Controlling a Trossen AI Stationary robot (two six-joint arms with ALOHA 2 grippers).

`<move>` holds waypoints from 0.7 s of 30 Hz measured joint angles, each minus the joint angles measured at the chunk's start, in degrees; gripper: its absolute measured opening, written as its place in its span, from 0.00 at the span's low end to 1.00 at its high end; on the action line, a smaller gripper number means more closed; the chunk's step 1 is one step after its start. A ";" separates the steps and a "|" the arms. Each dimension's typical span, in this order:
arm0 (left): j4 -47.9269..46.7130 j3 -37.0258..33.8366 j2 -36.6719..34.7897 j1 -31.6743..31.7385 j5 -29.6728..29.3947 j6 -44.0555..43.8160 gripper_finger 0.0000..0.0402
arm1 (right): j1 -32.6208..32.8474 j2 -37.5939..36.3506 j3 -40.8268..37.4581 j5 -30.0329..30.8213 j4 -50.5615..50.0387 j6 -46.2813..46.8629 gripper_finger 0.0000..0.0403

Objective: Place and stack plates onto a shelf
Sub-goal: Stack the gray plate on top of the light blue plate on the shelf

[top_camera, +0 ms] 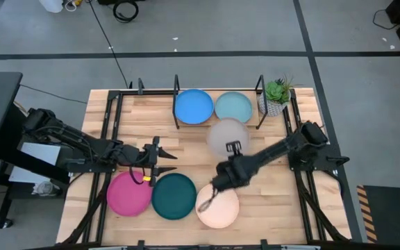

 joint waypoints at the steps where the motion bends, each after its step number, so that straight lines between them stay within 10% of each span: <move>1: -0.29 0.00 0.00 0.00 -0.04 -0.13 0.45 | -1.40 -0.79 -0.34 0.59 0.75 -2.21 0.05; 21: -2.40 0.02 0.00 0.11 -3.61 -4.58 0.45 | -32.31 -16.53 -16.91 -8.97 22.61 -28.53 0.05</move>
